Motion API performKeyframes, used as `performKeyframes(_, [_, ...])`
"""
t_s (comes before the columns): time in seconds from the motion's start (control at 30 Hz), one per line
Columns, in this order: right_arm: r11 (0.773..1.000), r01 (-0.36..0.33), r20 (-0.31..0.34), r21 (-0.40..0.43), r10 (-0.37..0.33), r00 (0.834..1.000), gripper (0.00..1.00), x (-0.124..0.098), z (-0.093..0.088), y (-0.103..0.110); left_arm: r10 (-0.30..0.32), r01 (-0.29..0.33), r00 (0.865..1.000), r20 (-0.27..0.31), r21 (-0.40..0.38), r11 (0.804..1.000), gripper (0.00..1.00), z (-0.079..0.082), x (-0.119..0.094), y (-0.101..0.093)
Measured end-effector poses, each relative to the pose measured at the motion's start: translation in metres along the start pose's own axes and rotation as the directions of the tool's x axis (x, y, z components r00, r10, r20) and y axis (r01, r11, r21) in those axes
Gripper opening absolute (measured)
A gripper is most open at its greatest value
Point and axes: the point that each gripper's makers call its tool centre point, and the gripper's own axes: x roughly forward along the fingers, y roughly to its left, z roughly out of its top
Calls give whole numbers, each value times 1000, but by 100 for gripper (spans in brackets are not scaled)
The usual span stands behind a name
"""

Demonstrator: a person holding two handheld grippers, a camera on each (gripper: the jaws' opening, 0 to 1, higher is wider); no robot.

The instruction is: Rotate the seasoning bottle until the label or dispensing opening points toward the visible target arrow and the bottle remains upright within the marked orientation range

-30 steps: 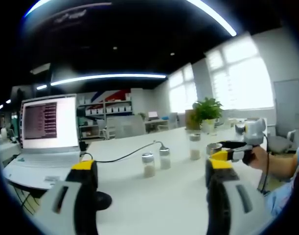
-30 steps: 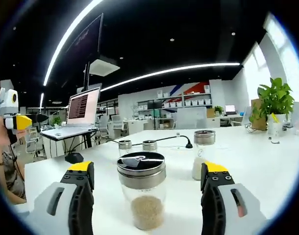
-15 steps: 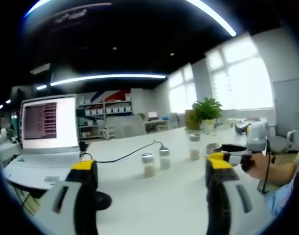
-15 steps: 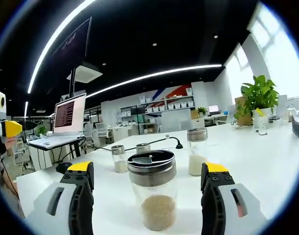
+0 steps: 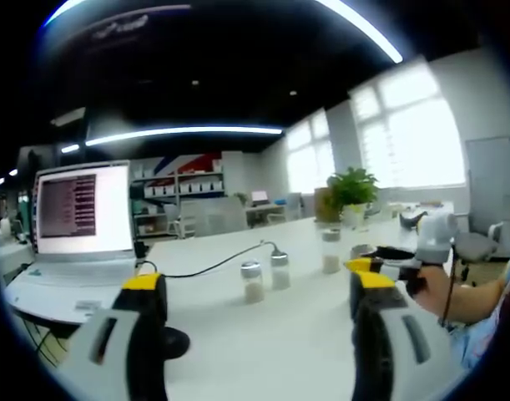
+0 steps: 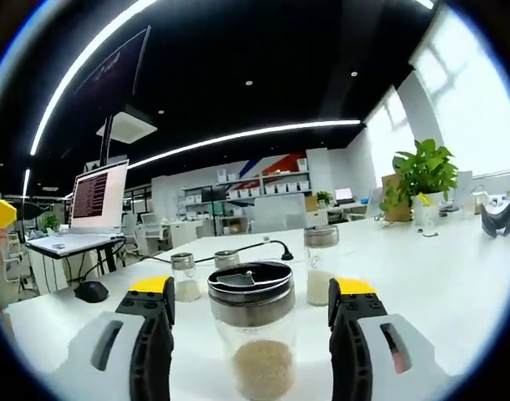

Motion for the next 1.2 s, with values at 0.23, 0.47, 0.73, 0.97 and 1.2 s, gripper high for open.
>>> performKeyframes(0.23, [999, 39, 4, -10, -39, 999, 75, 2, 0, -6, 10, -10, 1000, -5, 1, 1000, 96, -1, 0, 3])
performKeyframes(0.47, [999, 27, 10, -35, -27, 1000, 67, 4, 1, -3, 2, -2, 1000, 2, -6, 1000, 96, 1, 0, 2])
performKeyframes(0.73, [996, 23, 13, -83, -22, 1000, 48, 5, 3, -2, 1, -1, 1000, -1, -7, 1000, 96, 0, 1, 2])
performKeyframes(0.97, [991, 20, 7, -135, -19, 1000, 41, 6, 3, 1, -3, 4, 1000, 23, -26, 1000, 96, 4, 0, 1])
performKeyframes(1.2, [991, 9, 1, -135, -9, 1000, 41, 6, 3, 1, 2, -1, 1000, 26, -35, 999, 94, 4, -1, 2])
